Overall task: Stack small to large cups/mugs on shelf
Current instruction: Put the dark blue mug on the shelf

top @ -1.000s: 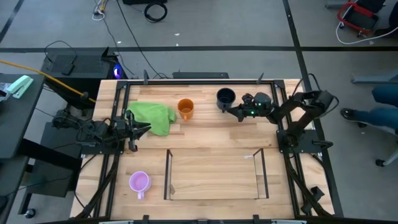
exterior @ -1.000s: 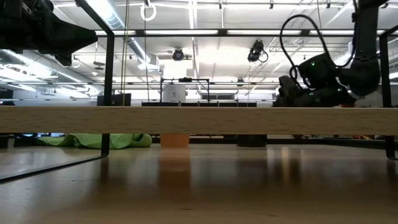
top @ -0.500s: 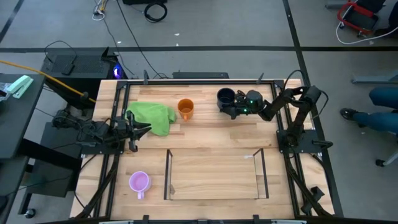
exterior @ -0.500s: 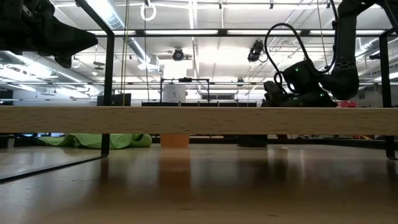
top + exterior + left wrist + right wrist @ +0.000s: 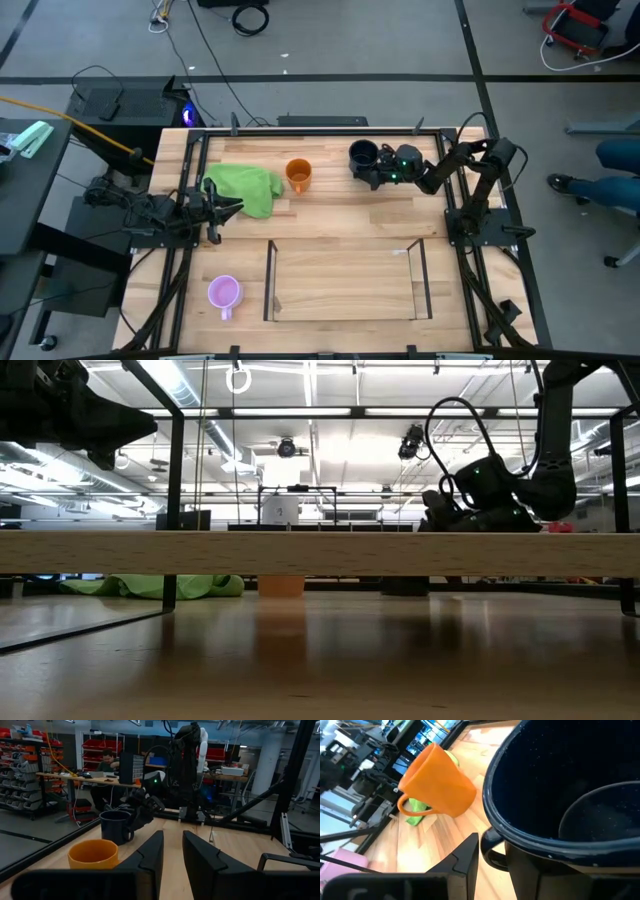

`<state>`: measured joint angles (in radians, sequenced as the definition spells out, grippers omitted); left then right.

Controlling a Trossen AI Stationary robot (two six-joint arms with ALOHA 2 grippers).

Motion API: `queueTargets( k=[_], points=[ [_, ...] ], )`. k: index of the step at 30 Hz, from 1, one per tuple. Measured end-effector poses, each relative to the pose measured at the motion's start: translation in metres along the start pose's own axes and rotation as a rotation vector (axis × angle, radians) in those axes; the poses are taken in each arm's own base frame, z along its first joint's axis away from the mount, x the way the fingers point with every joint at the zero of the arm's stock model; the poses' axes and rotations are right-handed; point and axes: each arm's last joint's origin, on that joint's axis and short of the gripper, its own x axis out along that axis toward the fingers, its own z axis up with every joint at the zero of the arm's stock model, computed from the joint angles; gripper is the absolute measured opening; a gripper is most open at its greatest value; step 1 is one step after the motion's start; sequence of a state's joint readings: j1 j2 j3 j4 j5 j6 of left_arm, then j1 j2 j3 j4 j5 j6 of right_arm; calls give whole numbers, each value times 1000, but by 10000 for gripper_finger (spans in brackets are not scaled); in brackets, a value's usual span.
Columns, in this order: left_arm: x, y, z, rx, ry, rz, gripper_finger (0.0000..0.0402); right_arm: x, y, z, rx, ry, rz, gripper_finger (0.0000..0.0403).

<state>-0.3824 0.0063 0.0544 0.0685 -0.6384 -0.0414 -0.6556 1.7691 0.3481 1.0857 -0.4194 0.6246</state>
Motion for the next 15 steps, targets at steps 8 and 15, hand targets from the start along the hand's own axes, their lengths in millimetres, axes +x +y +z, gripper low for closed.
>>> queueTargets(
  k=[8,15],
  points=[
    [0,0,0,0,0,0,82,1,2,2,6,-19,12,103],
    [0,0,0,0,0,0,76,1,2,3,16,-32,-4,99]
  ],
)
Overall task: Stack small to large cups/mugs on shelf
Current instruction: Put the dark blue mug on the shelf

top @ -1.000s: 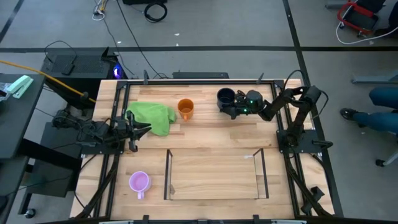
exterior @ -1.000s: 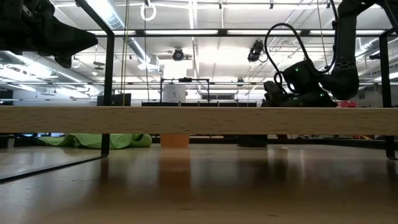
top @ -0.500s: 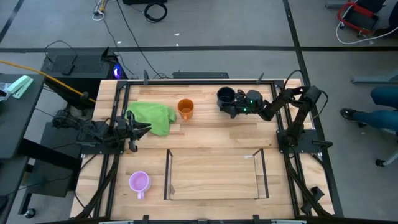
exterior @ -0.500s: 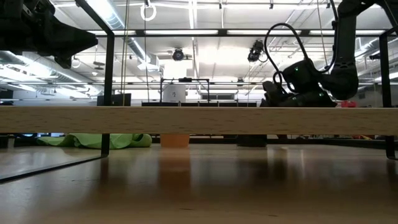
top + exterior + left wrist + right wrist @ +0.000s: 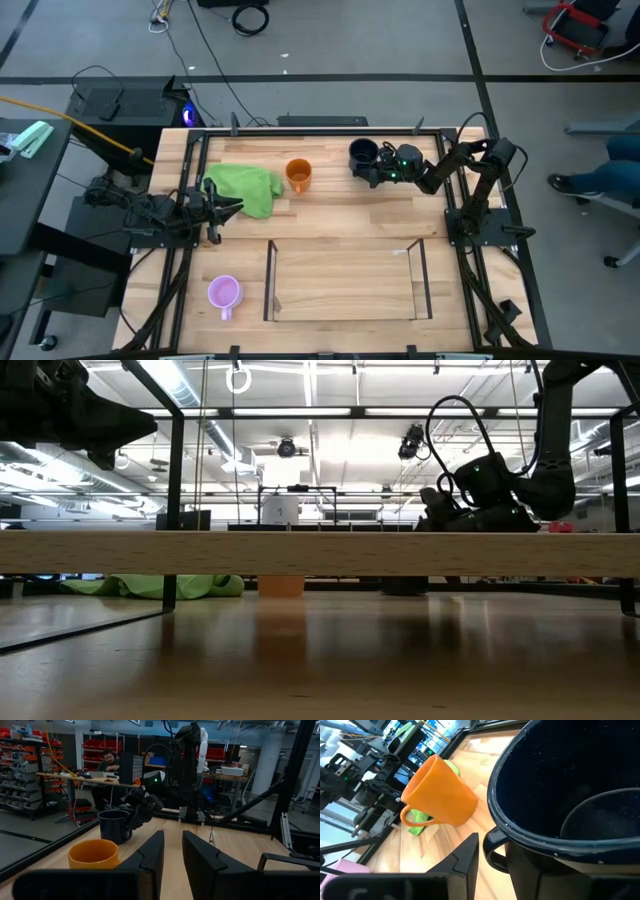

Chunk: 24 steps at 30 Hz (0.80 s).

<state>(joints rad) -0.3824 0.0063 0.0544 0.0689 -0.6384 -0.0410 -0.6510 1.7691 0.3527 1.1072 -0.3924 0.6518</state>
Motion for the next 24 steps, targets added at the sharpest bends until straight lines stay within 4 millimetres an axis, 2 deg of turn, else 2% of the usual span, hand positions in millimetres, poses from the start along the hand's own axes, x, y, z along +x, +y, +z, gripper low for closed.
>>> queueTargets(
  k=[12,24],
  points=[
    [0,0,0,1,0,0,78,0,0,0,-6,-7,-8,12],
    [0,0,0,1,0,0,79,0,3,2,-37,-2,57,9]
  ],
)
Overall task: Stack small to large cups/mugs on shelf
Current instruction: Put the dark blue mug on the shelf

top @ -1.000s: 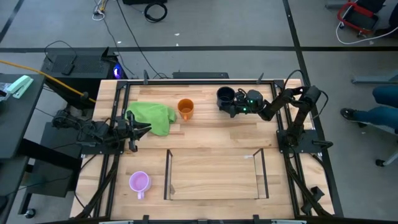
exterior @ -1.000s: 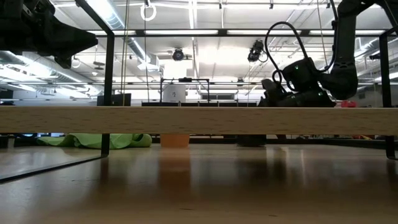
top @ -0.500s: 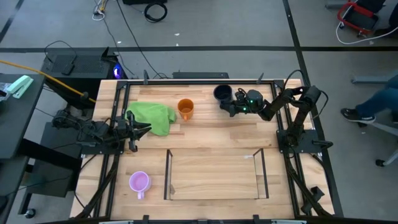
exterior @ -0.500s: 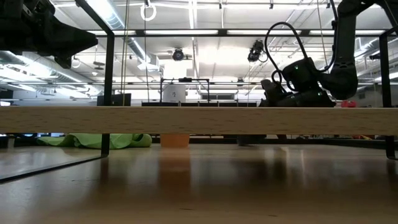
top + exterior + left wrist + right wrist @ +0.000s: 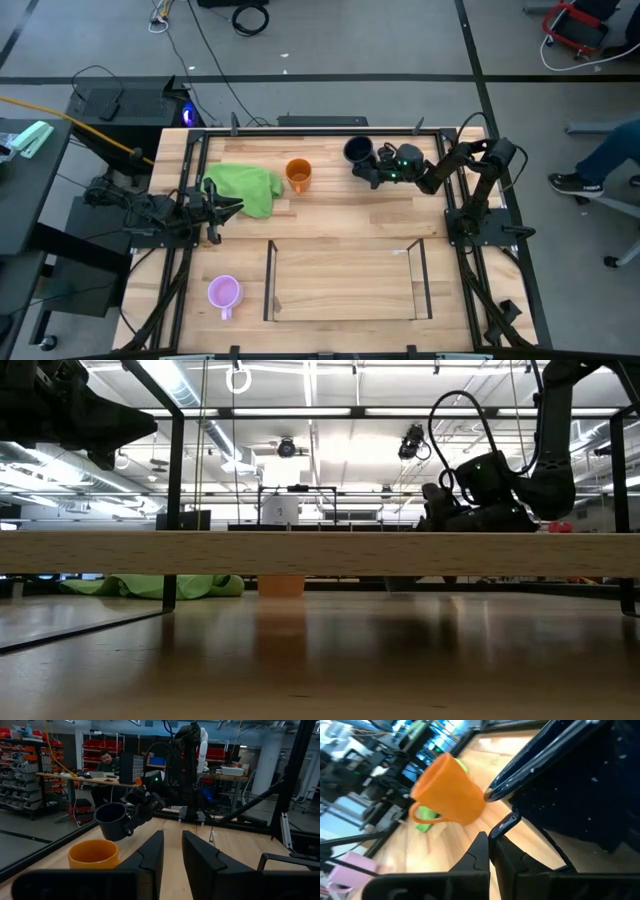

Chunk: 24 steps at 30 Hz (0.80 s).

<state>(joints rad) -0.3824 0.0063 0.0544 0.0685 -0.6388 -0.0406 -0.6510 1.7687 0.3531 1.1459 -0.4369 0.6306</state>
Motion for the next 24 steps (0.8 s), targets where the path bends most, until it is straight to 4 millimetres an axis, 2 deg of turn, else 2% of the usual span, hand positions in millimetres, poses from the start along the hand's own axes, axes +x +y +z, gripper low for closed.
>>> queueTargets(
  k=[11,18,24],
  points=[
    [0,0,0,0,0,0,69,-4,19,16,9,-70,232,9],
    [0,0,0,0,0,0,72,-18,47,37,-27,-134,327,8],
    [0,0,0,0,0,0,69,-33,68,45,-17,-112,323,8]
  ],
)
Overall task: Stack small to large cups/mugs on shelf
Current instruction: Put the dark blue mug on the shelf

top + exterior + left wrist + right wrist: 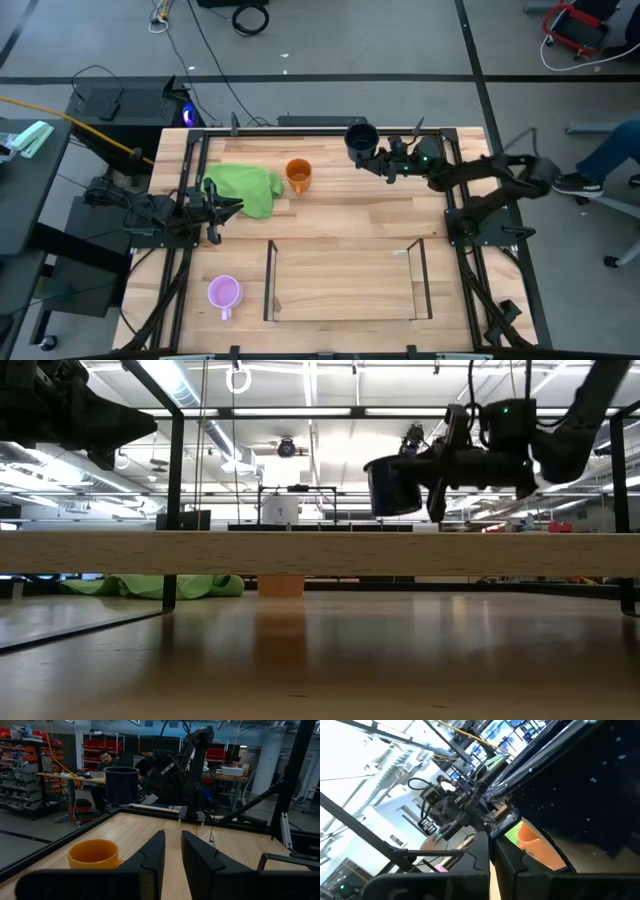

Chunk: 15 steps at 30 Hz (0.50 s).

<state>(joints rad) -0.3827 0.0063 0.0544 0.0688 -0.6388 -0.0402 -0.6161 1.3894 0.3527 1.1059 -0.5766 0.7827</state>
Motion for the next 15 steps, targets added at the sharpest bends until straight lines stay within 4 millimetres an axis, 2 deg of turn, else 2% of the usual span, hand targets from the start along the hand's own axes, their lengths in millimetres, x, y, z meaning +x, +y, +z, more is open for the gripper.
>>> queueTargets(
  k=[7,15],
  points=[
    [0,0,0,0,0,0,64,-10,28,8,-32,10,24,8],
    [0,0,0,0,0,0,67,-14,48,5,-23,36,61,8]
  ],
)
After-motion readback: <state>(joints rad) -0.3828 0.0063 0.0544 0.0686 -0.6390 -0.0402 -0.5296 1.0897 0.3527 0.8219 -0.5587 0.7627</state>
